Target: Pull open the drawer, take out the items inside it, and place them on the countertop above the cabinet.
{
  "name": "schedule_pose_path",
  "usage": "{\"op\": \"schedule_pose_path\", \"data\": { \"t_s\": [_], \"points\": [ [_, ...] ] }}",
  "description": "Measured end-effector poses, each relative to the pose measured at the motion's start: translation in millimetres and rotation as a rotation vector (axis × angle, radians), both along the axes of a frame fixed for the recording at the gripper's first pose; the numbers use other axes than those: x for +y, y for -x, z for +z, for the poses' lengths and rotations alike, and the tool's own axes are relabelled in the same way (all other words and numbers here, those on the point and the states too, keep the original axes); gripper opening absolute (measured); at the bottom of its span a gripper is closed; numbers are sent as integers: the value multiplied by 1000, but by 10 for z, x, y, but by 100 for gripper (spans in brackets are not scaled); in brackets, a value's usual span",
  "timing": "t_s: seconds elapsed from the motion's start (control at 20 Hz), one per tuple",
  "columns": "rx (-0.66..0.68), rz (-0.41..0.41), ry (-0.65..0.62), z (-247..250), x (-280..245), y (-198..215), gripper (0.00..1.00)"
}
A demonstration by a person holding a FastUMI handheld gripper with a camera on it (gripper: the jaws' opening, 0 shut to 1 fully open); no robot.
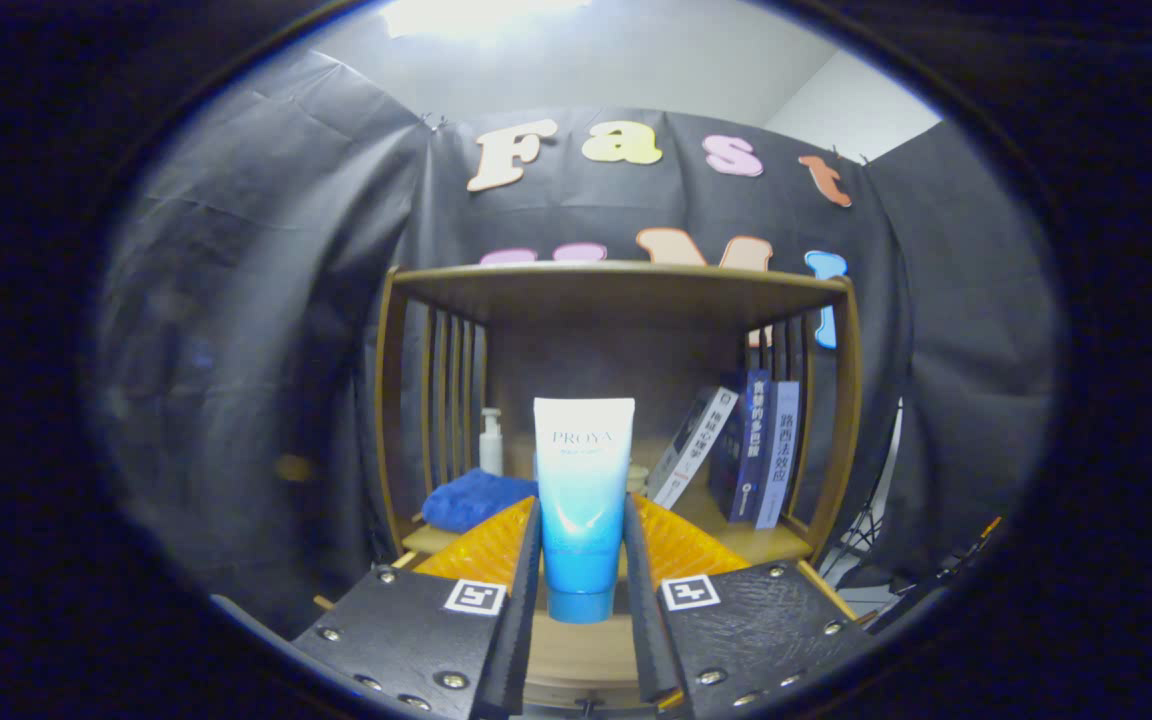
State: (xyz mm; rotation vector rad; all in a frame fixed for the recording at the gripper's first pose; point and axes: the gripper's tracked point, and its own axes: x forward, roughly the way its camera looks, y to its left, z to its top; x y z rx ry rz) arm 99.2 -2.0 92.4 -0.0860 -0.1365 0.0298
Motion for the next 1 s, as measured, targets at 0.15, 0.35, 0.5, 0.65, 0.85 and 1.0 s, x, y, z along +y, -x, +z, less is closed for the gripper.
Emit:
{"op": "schedule_pose_path", "data": {
  "t_s": [0.15, 0.35, 0.5, 0.65, 0.85, 1.0],
  "points": [
    [-10, -13, 3, 150, 11, -192, 42],
    [35, 7, -13, 94, 112, -577, 42],
    [83, -15, -6, -138, 71, -908, 42],
    [147, -45, -20, -436, -6, -1199, 42],
    [255, -80, -9, -939, -138, -1531, 43],
    [343, -94, 6, -1342, -221, -1722, 43]
  ]
}}
